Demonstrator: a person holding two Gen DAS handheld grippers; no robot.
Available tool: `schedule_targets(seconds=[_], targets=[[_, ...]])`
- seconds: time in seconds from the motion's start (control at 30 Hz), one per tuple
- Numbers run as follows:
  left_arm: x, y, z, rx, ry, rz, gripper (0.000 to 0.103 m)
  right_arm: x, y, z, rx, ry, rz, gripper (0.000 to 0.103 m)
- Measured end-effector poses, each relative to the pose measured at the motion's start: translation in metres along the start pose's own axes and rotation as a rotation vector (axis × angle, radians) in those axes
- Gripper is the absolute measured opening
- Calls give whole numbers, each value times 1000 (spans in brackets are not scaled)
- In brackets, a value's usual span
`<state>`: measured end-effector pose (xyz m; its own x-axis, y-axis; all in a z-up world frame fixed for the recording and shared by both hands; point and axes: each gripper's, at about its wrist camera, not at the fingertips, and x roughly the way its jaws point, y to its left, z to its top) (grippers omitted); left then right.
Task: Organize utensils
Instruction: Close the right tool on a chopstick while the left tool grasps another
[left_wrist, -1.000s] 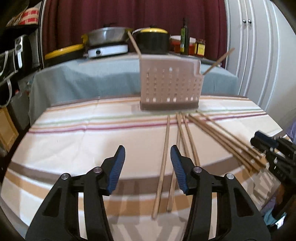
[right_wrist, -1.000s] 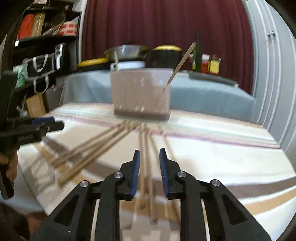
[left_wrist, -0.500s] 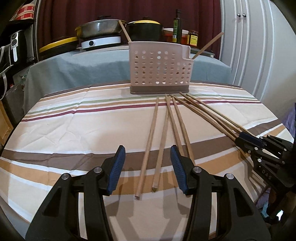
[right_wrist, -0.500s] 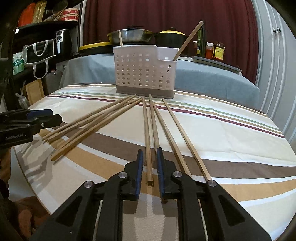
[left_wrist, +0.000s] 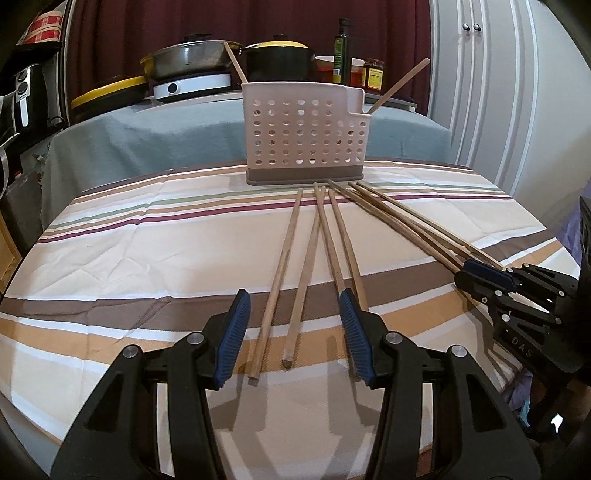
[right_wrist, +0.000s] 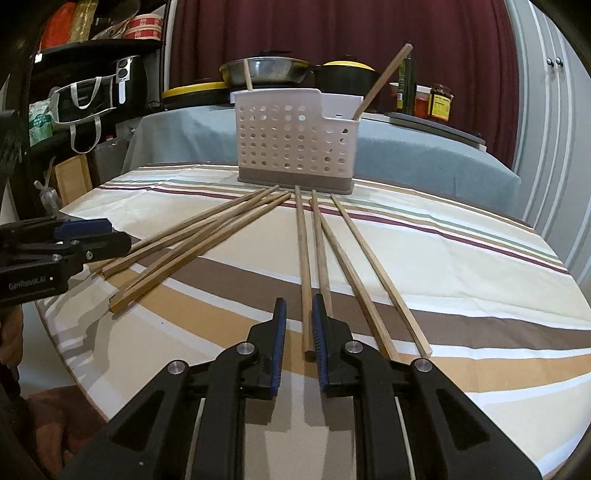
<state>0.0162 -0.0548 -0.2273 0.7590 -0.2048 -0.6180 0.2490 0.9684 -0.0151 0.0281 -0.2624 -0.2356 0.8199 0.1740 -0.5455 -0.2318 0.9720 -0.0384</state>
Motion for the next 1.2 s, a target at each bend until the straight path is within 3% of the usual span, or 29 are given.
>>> schedule_targets(seconds=[0.17,0.33,0.37,0.9,1.2], targets=[[1,-7,-2,18,6,-15,48,0,-6,-4,36,11,0,15],[5,-13,-4,33,16,-28,45,-1,-7,-5,36,7,4,7],[6,-13,-4,34,19,-28,41,-1,-7,-5,37,6,4,7],[11,30,-8,-62,36,50,41,-2,-9,-6,44,3,9,7],[16,29,-14,-24,40,51,38,-2,-9,-6,45,2,9,7]])
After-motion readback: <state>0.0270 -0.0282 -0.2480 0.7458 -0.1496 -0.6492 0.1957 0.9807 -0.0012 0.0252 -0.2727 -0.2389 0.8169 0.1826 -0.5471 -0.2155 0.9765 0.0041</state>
